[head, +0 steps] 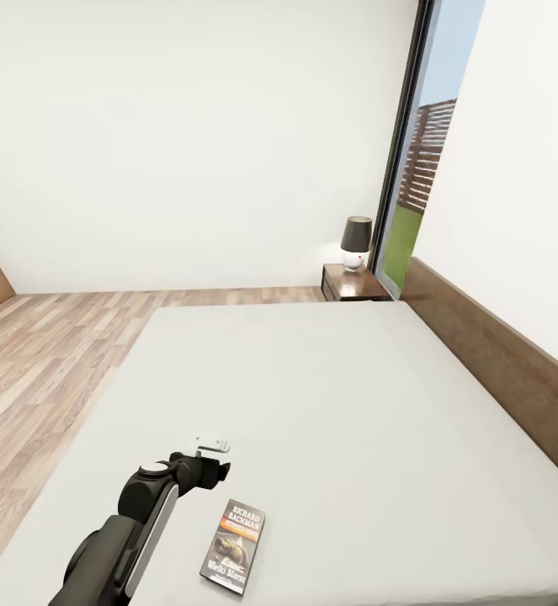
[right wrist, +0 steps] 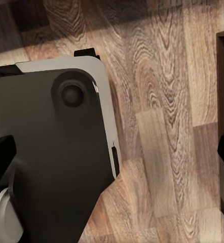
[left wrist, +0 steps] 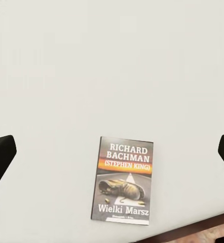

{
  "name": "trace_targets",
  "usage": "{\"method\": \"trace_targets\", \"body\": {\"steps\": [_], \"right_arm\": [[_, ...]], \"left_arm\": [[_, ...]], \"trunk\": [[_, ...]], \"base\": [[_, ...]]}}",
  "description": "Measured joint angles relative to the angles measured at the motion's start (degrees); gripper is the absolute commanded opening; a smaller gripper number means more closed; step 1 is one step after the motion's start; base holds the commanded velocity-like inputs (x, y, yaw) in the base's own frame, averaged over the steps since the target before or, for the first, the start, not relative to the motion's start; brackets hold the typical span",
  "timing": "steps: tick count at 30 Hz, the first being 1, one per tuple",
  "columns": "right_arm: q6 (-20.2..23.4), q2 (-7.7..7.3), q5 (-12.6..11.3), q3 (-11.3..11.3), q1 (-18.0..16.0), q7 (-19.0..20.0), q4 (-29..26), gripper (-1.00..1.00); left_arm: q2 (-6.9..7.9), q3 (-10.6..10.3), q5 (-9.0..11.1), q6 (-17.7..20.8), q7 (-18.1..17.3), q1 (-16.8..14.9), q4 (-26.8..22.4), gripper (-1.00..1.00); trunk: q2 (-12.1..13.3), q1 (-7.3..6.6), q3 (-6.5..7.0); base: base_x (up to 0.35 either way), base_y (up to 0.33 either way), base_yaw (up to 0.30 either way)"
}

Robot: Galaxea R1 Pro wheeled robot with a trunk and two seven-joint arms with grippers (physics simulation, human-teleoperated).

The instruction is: In the bedroom, move the book from the bed onto either nightstand, and place the two sandals side by side next to the bed.

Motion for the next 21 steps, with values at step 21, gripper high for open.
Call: {"method": "trace_targets", "body": {"steps": [21], "right_arm": [[0.02,0.00,0.01,0.03,0.00,-0.02,-0.06,1.00]], "left_arm": [[0.04,-0.04,0.24,0.07,-0.11,0.01,-0.03,1.00]], "trunk": [[0.00,0.01,0.00]], "base": [[0.026,0.008,0.000]]}}
